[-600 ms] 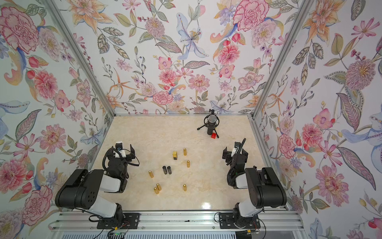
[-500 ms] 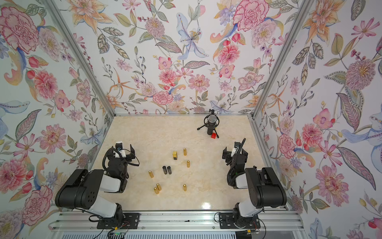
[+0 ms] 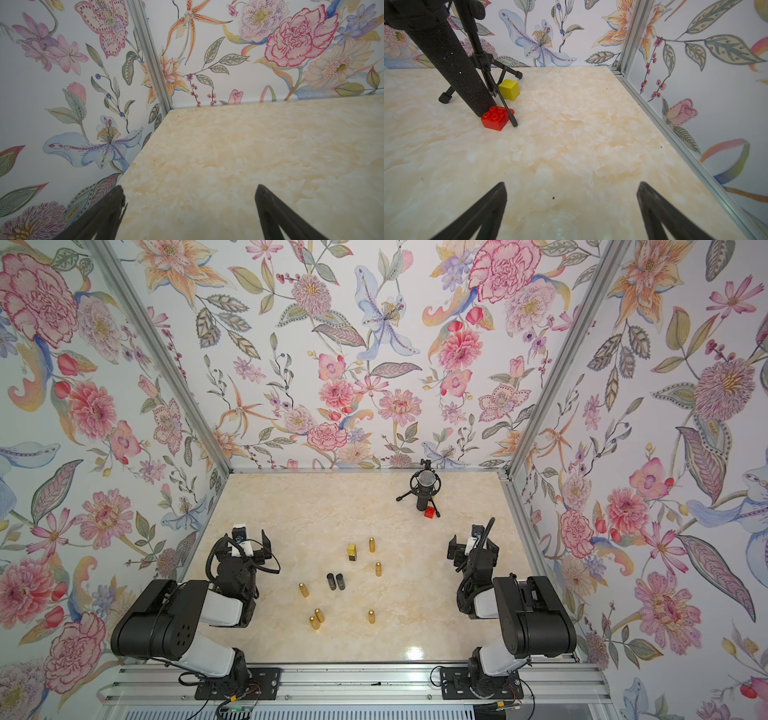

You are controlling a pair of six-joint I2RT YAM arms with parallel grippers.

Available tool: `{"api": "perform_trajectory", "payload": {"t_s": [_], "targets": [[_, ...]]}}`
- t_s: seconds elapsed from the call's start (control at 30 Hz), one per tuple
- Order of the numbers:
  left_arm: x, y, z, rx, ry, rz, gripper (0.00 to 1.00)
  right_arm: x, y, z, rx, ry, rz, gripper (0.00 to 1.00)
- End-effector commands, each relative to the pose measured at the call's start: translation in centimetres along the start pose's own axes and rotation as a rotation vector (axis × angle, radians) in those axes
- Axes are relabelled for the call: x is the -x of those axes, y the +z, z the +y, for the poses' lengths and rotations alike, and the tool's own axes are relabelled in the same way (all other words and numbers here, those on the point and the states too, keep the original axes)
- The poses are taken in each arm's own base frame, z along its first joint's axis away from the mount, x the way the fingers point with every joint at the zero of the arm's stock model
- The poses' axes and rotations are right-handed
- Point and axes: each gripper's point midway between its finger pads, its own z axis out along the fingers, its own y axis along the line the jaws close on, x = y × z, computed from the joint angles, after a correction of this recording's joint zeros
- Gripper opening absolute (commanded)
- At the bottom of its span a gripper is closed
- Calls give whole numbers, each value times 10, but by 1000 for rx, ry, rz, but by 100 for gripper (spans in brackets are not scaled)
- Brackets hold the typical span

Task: Open the lipstick cap
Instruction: Pick up the lipstick at the center of the board.

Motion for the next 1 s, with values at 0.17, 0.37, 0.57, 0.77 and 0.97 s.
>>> {"api": "perform_trajectory", "payload": {"t_s": [0.17,0.37,0.57,0.77,0.97], "targets": [[7,2,2,9,-3,-23,99,13,4,0,15,6,-34,100],[9,-16,8,16,-21,-75,99,16,1,3,34,1,-44,100],[18,-36,19,47,-53,-144,99,33,-7,2,34,-6,-49,100],[28,-38,22,50,-54,-147,99,57,-13,-8,-4,86,14,100],[49,-35,29,65,-90,-126,99,72,-27,-20,-62,360,152,100]]}}
